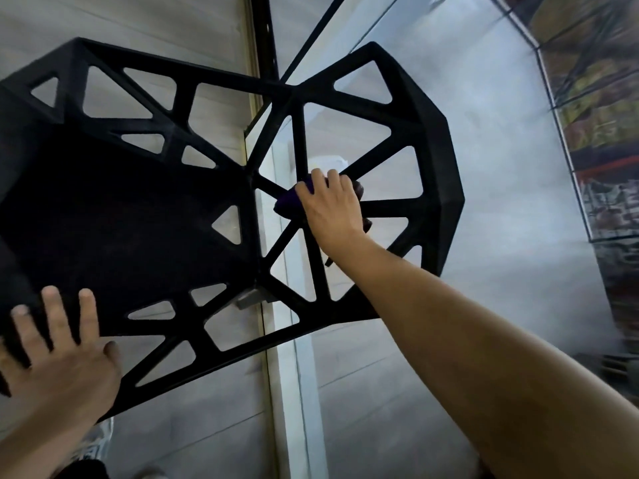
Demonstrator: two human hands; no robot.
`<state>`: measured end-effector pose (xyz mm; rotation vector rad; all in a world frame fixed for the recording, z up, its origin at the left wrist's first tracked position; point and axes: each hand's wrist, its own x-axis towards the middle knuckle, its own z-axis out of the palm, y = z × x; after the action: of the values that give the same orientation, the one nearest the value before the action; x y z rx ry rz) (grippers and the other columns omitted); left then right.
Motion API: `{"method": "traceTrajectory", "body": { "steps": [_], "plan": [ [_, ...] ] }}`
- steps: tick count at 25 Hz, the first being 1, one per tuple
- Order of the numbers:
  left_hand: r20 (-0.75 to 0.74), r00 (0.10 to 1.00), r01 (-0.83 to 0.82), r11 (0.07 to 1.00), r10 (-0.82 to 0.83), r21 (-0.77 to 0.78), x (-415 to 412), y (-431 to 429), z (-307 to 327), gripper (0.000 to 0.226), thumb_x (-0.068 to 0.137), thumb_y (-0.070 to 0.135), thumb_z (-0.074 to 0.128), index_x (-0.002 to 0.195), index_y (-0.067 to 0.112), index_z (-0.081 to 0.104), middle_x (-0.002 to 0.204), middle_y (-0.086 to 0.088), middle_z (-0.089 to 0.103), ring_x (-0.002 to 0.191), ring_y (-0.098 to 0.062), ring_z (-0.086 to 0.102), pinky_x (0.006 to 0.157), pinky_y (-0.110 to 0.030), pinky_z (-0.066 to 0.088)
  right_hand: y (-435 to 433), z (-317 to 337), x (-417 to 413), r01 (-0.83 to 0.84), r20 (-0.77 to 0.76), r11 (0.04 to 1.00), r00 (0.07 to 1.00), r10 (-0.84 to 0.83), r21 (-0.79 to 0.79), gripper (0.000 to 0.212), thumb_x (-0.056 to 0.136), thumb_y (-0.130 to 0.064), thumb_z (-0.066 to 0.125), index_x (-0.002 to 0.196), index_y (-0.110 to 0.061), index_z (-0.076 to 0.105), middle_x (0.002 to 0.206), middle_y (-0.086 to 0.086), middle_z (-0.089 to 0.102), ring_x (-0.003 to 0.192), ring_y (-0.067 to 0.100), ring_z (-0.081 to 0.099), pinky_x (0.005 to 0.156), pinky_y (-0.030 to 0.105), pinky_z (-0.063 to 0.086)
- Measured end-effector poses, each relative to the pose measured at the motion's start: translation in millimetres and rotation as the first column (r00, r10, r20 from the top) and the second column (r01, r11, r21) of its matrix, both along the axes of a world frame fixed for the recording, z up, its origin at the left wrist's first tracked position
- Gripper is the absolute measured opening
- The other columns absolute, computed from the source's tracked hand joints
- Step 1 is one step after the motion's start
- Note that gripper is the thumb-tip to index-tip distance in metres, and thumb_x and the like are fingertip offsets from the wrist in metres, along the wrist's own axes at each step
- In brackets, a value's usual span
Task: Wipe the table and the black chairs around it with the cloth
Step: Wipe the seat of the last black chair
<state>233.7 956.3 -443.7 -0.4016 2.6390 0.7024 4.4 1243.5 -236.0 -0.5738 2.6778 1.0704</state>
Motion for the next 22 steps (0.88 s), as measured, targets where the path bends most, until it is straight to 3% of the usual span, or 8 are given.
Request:
{"method": "traceTrajectory", "body": {
  "steps": [3,6,8,11,13,16,20,22],
  "plan": [
    [0.035,0.999,-0.028,1.0,0.028,0.0,-2.5,5.8,16.4,0.079,0.093,0.035,0.043,0.162,0.015,0.009,0.17,-0.014,-0.01,0.155,-0.039,-0.014,0.112,-0.074,0.016,15.2,43.8,3.2,0.107,-0.144,0.994,0.983,-0.111,-0.034,0.065,0.073,-0.02,0.078,0.13,-0.016,0.047,0.125,0.012,0.047,0.106,0.03,0.048,0.092,0.039,0.04],
    [0.222,0.975,-0.001,0.997,0.018,-0.077,-3.2,1.3,12.3,0.086,0.091,0.042,0.045,0.163,0.019,0.003,0.17,-0.012,-0.013,0.155,-0.043,-0.008,0.116,-0.071,0.017,27.8,85.3,18.7,0.184,-0.211,0.982,0.959,-0.189,-0.045,0.069,0.065,-0.031,0.087,0.122,-0.018,0.05,0.118,0.009,0.047,0.1,0.028,0.047,0.087,0.038,0.04],
    [0.337,0.939,-0.046,0.998,0.06,-0.051,-3.0,-3.3,5.2,0.095,0.09,0.048,0.049,0.162,0.025,-0.008,0.166,-0.008,-0.03,0.153,-0.049,-0.003,0.118,-0.069,0.014,31.5,113.8,25.1,0.181,-0.226,0.982,0.956,-0.187,-0.047,0.074,0.06,-0.038,0.09,0.12,-0.019,0.052,0.118,0.009,0.047,0.1,0.028,0.047,0.087,0.038,0.041],
    [0.398,0.909,-0.094,0.99,0.128,-0.102,-31.7,2.7,42.7,0.086,0.098,0.061,0.025,0.146,0.03,-0.04,0.146,-0.007,-0.058,0.151,-0.044,-0.021,0.124,-0.058,0.004,44.8,148.9,37.9,0.217,-0.24,0.973,0.944,-0.228,-0.074,0.069,0.061,-0.031,0.089,0.118,-0.015,0.053,0.117,0.013,0.048,0.099,0.032,0.048,0.087,0.041,0.041],
    [0.478,0.878,0.052,0.99,0.017,-0.131,-40.1,3.8,64.9,0.081,0.1,0.064,0.016,0.15,0.027,-0.036,0.154,-0.01,-0.049,0.153,-0.041,-0.02,0.125,-0.054,0.007,58.9,167.8,41.6,0.234,-0.316,0.965,0.913,-0.259,-0.116,0.068,0.06,-0.025,0.09,0.117,-0.013,0.056,0.114,0.016,0.05,0.096,0.035,0.05,0.085,0.044,0.043],
    [0.468,0.881,0.126,0.988,-0.07,-0.09,-57.1,0.1,100.2,0.073,0.103,0.059,0.021,0.162,0.025,-0.006,0.169,-0.012,-0.015,0.155,-0.038,0.0,0.124,-0.049,0.018,71.2,180.5,54.0,0.283,-0.282,0.88,0.871,-0.403,-0.382,0.058,0.075,-0.012,0.076,0.128,-0.016,0.053,0.122,0.017,0.049,0.103,0.038,0.049,0.093,0.049,0.042],
    [0.25,0.953,0.176,0.984,-0.173,0.01,-75.5,23.8,164.3,0.064,0.105,0.045,0.036,0.161,0.02,0.018,0.167,-0.01,0.021,0.153,-0.034,0.017,0.12,-0.049,0.029,53.1,184.3,82.0,0.281,-0.115,0.629,0.851,-0.513,-0.725,0.055,0.082,-0.011,0.067,0.131,-0.028,0.052,0.126,0.007,0.049,0.108,0.03,0.047,0.097,0.042,0.04],
    [0.11,0.978,0.172,0.983,-0.178,0.067,-74.2,41.6,206.4,0.057,0.105,0.04,0.041,0.157,0.017,0.031,0.16,-0.01,0.036,0.149,-0.033,0.028,0.119,-0.048,0.032,36.6,185.5,94.8,0.307,0.014,0.429,0.826,-0.564,-0.85,0.051,0.085,-0.012,0.063,0.131,-0.032,0.052,0.125,0.003,0.048,0.109,0.027,0.046,0.099,0.042,0.042]
  ]
}}
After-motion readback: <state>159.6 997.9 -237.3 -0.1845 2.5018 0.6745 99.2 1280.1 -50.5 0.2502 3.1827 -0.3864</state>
